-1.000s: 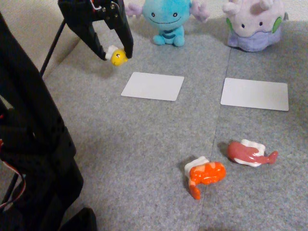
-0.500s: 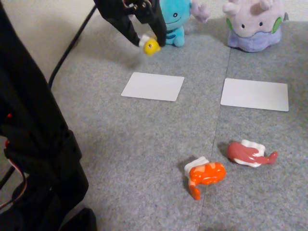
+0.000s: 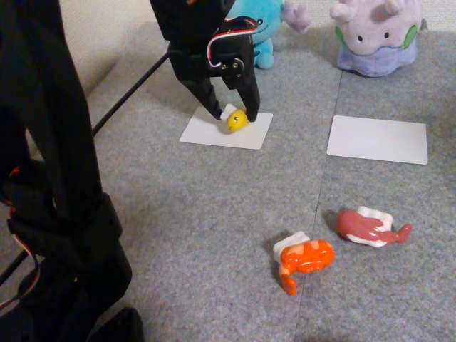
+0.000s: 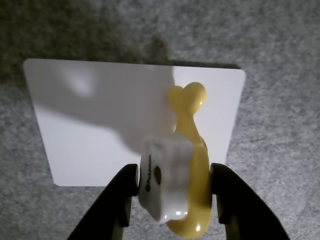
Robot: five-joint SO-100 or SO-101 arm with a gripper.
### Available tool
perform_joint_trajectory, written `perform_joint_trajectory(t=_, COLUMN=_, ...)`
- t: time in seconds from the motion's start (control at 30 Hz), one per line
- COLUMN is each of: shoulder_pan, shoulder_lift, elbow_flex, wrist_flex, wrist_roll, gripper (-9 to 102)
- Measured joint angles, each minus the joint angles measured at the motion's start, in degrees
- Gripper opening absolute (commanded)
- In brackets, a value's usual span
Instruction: Wooper wants to eat egg sudhi, and Goomy wants to eat shrimp sushi
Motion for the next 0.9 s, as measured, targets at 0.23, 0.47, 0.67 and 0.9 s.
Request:
perform_joint_trajectory(t=0.23, shoulder_pan=-3.7, shoulder_lift=-0.5, elbow_flex=0.0, wrist_flex=-0.3, wrist_roll=0.8, gripper=4)
perform_joint_trajectory(t=0.47, shoulder_pan=-3.6, shoulder_lift=-0.5, elbow_flex=0.0, wrist_flex=-0.3, wrist_roll=1.4, gripper=19)
perform_joint_trajectory(t=0.67, shoulder_pan=-3.5, shoulder_lift=-0.5, elbow_flex=0.0, wrist_flex=0.2, wrist_roll=1.4, gripper=28)
perform_joint_trajectory(t=0.9, shoulder_pan=-3.6, shoulder_lift=-0.5, elbow_flex=0.0, wrist_flex=0.5, wrist_roll=1.4, gripper=33)
